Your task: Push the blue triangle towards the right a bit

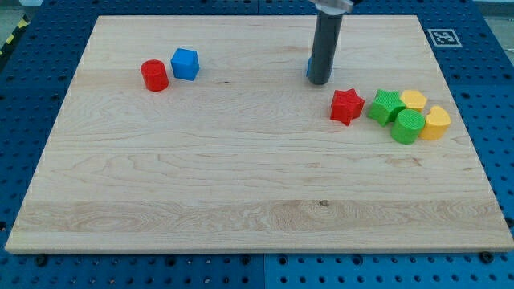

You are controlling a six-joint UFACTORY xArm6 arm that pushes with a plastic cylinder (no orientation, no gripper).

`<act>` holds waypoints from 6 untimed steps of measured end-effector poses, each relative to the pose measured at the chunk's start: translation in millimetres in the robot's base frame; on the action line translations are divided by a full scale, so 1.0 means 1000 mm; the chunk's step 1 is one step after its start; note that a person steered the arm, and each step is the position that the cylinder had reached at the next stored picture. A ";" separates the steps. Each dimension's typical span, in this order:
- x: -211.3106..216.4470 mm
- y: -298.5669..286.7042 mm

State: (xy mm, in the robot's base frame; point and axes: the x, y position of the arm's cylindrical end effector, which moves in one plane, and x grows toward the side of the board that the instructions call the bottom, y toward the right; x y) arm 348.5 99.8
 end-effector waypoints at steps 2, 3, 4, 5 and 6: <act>-0.041 0.001; -0.069 0.001; -0.075 -0.017; -0.087 -0.044; -0.105 -0.023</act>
